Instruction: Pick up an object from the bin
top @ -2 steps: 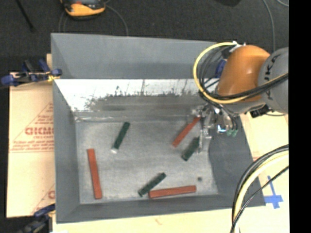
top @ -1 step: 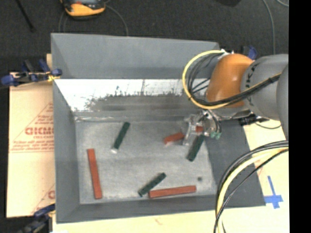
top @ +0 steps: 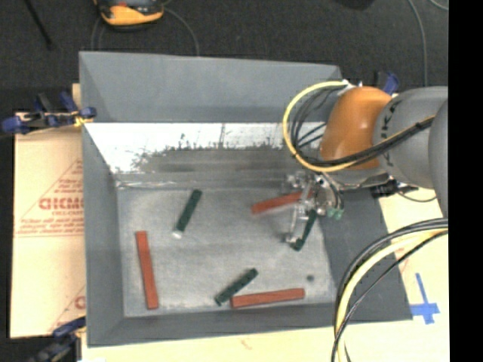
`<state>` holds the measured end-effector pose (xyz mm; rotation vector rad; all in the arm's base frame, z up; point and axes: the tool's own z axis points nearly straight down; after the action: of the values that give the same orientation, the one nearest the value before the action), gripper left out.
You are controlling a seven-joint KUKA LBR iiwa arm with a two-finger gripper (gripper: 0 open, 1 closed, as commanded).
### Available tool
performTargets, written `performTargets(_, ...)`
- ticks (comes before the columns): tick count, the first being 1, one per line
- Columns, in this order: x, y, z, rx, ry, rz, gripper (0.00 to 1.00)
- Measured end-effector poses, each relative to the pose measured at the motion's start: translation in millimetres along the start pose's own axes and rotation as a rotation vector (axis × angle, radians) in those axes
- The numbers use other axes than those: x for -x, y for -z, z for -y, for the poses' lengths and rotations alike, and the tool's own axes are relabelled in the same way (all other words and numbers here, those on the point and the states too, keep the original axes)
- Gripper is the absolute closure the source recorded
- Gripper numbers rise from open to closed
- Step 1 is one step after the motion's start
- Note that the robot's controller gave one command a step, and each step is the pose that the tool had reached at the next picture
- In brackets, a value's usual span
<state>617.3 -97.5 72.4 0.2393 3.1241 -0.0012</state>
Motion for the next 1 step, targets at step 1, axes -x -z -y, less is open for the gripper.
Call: performTargets(1, -0.2, -0.3, 0.3, -0.001, 0.001, -0.001, 1.00)
